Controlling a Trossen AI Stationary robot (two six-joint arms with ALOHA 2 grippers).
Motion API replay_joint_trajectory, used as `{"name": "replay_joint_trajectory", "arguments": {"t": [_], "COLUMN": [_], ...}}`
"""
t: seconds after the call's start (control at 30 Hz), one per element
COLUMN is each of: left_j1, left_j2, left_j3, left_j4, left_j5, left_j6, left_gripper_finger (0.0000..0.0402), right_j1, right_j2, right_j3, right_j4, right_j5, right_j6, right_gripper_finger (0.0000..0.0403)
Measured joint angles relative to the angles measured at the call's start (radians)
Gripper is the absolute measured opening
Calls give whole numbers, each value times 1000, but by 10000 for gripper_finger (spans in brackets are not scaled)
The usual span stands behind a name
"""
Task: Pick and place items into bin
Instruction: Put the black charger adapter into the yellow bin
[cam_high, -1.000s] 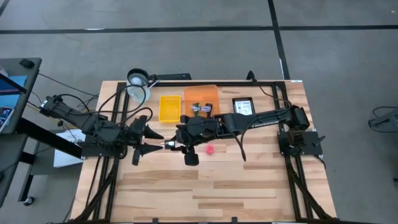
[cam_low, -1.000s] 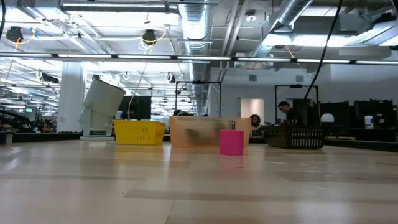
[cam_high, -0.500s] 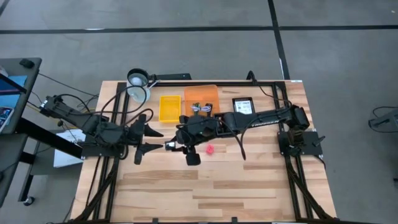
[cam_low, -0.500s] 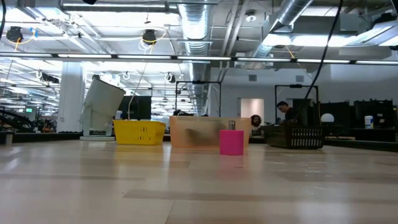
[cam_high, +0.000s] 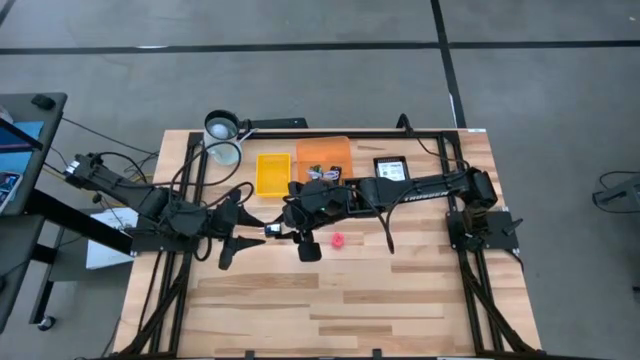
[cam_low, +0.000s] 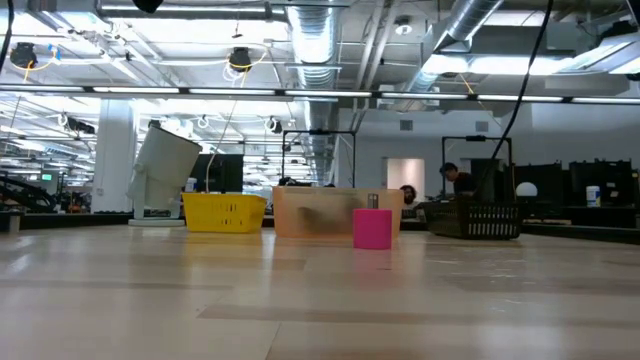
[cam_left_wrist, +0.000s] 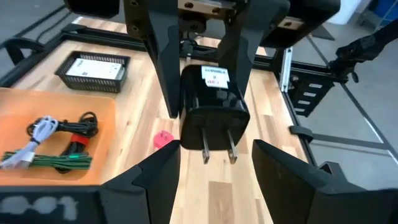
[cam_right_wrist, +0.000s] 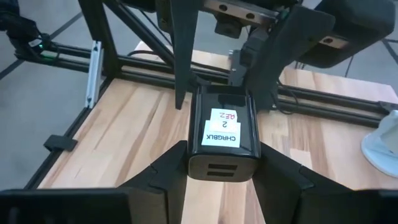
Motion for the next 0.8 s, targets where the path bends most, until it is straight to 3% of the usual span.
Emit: {"name": "replay_joint_trajectory", "arguments": {"t": [0.8], "left_j1": [0], "left_j2": [0], "left_j3": [0], "left_j4": [7], "left_j5": [-27], "left_j6": [15], "left_gripper_finger": [189], "right_j1": [0], "right_j2": [1], "right_j3": [0], "right_j4": [17], "right_j5": [-1], "right_j6": [-10], "right_gripper_finger": [142]}}
